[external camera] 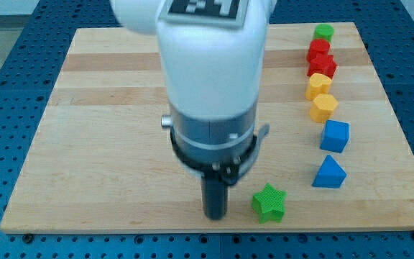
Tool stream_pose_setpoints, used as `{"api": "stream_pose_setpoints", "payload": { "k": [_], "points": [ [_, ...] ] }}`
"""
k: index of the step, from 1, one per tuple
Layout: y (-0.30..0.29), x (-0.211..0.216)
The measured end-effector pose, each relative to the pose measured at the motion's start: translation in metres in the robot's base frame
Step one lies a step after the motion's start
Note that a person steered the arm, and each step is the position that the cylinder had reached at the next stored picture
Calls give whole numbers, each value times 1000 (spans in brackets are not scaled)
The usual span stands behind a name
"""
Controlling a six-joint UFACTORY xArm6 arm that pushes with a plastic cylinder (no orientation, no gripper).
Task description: Push the green star to the bottom of the blue triangle
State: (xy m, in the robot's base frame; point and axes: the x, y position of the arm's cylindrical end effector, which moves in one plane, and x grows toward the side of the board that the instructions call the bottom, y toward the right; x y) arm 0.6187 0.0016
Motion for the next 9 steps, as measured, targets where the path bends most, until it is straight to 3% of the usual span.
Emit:
{"api": "stream_pose_setpoints", "payload": {
  "k": [1,4,6,9],
  "points": [
    [51,-3],
    [31,-3],
    [58,-30],
    [110,-30]
  ]
}}
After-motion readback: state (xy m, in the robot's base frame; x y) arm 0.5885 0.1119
